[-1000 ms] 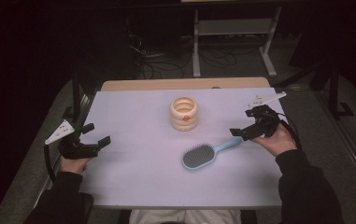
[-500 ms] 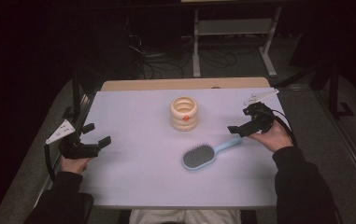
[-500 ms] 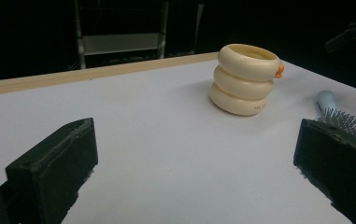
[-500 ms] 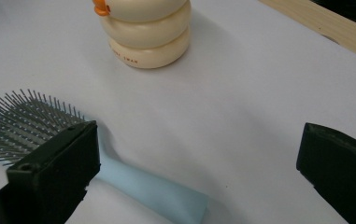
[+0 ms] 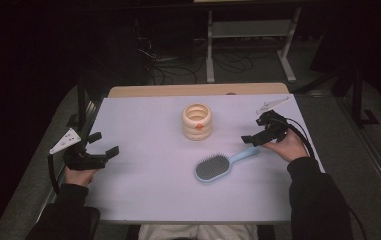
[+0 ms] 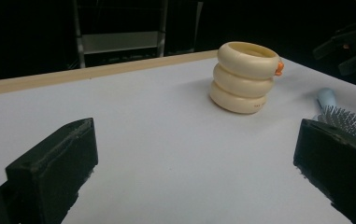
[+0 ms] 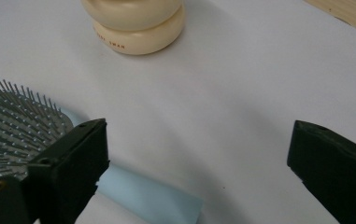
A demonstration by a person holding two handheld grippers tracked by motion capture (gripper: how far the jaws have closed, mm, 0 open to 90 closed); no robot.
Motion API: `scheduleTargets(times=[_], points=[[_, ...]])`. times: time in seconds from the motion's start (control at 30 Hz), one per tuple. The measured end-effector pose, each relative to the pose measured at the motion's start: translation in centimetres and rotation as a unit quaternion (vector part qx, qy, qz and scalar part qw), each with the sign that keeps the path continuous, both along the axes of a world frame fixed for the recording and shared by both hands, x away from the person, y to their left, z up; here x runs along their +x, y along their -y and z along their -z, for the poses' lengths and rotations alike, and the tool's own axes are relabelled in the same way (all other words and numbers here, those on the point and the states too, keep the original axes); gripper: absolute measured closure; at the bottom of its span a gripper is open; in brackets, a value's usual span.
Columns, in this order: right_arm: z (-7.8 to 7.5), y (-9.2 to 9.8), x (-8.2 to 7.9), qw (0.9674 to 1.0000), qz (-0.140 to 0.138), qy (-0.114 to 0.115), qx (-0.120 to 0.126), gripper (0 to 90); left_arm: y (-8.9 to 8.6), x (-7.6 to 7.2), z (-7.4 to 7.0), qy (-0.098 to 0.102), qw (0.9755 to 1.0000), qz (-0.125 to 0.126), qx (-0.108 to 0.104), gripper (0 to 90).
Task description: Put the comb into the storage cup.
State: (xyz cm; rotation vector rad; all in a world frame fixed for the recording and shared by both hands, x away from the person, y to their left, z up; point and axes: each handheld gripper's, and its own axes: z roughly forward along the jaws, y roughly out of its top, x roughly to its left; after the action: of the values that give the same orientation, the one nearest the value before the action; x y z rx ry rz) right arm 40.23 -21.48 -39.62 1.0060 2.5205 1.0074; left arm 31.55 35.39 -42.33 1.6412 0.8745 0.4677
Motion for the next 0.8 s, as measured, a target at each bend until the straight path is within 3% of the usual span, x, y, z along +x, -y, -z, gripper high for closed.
scheduleTargets(times=[0.2,0.47,0.57,0.67,0.8], points=[[0.26,-0.08,0.29,1.0,-0.003,0.003,-0.007,15.3,0.04,0.01,0.03,0.001,1.0,0.001,0.002,0.0],[0.46,0.11,0.52,0.9998,-0.018,0.006,-0.008,33.5,0.09,-0.02,0.04,0.0,1.0,0.003,0.005,0.0],[0.51,0.22,0.59,0.9998,-0.01,0.011,-0.013,40.7,0.1,-0.01,0.06,-0.002,1.0,0.002,0.005,0.0],[0.6,0.24,0.57,0.9992,0.0,0.02,-0.034,48.3,0.11,-0.01,0.05,-0.002,1.0,0.002,0.005,0.0],[0.64,0.38,0.6,0.9991,0.003,0.018,-0.038,61.5,0.11,-0.02,0.05,-0.002,1.0,0.002,0.005,0.0]])
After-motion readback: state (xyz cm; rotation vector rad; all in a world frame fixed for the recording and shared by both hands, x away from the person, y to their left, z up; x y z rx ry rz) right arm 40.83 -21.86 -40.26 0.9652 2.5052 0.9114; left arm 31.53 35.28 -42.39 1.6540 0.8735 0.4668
